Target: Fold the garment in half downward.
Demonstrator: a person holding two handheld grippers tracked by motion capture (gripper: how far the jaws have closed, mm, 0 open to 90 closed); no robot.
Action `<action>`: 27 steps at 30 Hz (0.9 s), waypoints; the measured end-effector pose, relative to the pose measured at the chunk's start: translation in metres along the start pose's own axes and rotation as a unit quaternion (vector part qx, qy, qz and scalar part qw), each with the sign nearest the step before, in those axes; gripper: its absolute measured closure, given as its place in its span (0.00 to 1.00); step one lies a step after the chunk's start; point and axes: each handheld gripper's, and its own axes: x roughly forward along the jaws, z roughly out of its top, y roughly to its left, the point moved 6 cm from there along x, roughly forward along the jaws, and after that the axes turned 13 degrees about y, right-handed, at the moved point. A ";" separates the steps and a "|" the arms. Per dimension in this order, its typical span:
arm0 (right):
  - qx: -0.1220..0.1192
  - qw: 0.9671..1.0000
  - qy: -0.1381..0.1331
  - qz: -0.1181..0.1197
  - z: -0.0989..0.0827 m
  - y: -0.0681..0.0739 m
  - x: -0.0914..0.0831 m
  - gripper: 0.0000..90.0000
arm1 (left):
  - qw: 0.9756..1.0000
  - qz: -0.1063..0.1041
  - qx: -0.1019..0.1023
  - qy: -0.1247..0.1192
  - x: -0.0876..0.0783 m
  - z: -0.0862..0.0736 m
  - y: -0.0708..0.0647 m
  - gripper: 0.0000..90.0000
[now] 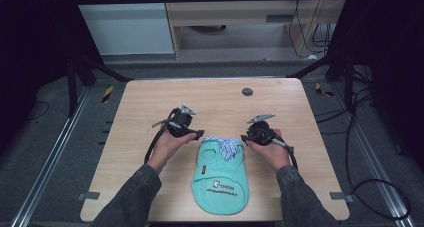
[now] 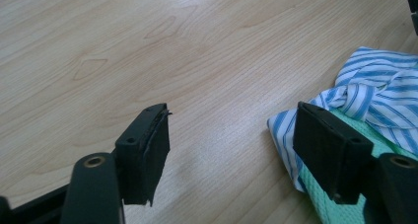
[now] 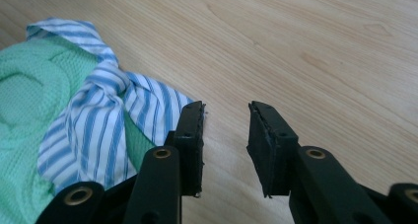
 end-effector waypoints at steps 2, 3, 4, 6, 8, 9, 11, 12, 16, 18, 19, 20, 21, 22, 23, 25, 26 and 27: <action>0.000 1.000 -0.002 -0.003 0.003 0.001 0.002 0.71 | 1.000 -0.001 0.002 0.003 0.004 0.002 -0.002 0.34; 0.002 1.000 -0.004 -0.002 0.005 0.002 0.004 0.70 | 1.000 -0.001 0.005 0.007 0.006 0.002 -0.003 0.34; 0.001 1.000 -0.002 -0.001 0.006 0.004 0.005 0.70 | 1.000 -0.001 0.003 0.009 0.009 0.003 -0.004 0.34; -0.005 1.000 0.004 -0.002 0.008 0.006 0.009 0.70 | 1.000 0.000 0.004 0.012 0.010 0.003 -0.005 0.34; -0.009 1.000 0.004 -0.002 0.010 0.007 0.010 0.72 | 1.000 0.000 0.007 0.014 0.013 0.003 -0.007 0.36; -0.009 1.000 0.004 -0.002 0.010 0.007 0.010 0.72 | 1.000 -0.001 0.005 0.012 0.014 0.004 -0.008 0.36; -0.009 1.000 0.005 -0.002 0.012 0.008 0.012 0.79 | 1.000 -0.013 -0.001 0.013 0.016 0.005 -0.010 0.36; -0.009 1.000 0.007 0.005 0.012 0.009 0.015 0.83 | 1.000 -0.020 -0.003 0.012 0.019 0.006 -0.013 0.37; -0.013 1.000 0.013 0.009 0.011 0.011 0.019 0.86 | 1.000 -0.022 0.007 0.020 0.024 0.007 -0.019 0.42; -0.010 1.000 0.015 0.012 0.011 0.011 0.019 0.86 | 0.999 -0.022 0.009 0.021 0.024 0.007 -0.020 0.44; -0.011 1.000 0.014 0.011 0.011 0.011 0.020 0.86 | 0.999 -0.023 0.011 0.022 0.025 0.007 -0.021 0.44; -0.010 1.000 0.015 0.013 0.011 0.012 0.020 0.85 | 0.999 -0.023 0.012 0.025 0.027 0.006 -0.022 0.45; -0.011 1.000 0.016 0.011 0.011 0.012 0.020 0.84 | 0.999 -0.022 0.014 0.027 0.028 0.006 -0.023 0.45; -0.010 1.000 0.016 0.012 0.011 0.012 0.020 0.83 | 0.999 -0.024 0.015 0.030 0.028 0.006 -0.023 0.45; -0.010 1.000 0.015 0.015 0.011 0.012 0.020 0.82 | 0.999 -0.024 0.013 0.030 0.030 0.005 -0.024 0.45; -0.011 1.000 0.017 0.017 0.010 0.013 0.020 0.79 | 0.999 -0.025 0.015 0.035 0.032 0.003 -0.025 0.45; -0.012 1.000 0.016 0.018 0.010 0.013 0.021 0.79 | 0.999 -0.024 0.016 0.036 0.034 0.002 -0.025 0.45; -0.012 1.000 0.018 0.018 0.009 0.013 0.021 0.77 | 0.999 -0.023 0.016 0.038 0.035 0.001 -0.026 0.45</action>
